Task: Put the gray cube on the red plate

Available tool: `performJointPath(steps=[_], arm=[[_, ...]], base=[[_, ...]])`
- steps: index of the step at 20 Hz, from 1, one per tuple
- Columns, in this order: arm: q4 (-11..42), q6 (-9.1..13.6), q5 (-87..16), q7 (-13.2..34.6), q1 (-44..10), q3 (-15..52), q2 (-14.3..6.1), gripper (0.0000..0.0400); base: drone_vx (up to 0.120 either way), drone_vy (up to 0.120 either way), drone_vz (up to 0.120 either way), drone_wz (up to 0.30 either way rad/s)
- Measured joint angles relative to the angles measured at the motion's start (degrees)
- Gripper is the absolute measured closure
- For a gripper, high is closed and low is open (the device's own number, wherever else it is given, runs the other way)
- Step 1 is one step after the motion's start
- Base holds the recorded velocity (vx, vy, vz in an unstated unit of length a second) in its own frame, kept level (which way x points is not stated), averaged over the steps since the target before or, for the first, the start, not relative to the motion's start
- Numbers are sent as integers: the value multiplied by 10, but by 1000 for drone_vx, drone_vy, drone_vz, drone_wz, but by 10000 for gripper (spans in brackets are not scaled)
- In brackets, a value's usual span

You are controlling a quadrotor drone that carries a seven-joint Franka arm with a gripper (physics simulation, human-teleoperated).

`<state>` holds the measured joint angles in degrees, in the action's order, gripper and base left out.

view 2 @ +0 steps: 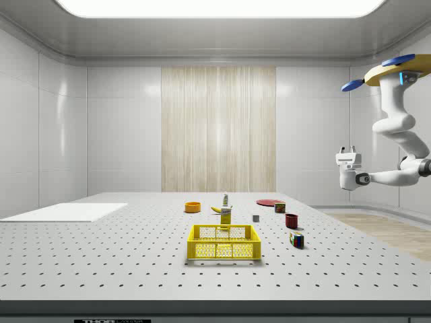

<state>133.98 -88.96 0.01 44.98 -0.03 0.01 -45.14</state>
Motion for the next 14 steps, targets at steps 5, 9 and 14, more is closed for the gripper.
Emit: performJointPath(steps=[5, 9, 14], arm=[[-61, 48, 0, -1, -1, 1, 11, 0], [-108, 77, 1, -1, -2, 1, 27, 0], [-148, 100, 1, -1, -3, 2, 42, 0]], base=[[0, -32, 0, 0], [110, -120, 0, 0], [120, -120, 0, 0]])
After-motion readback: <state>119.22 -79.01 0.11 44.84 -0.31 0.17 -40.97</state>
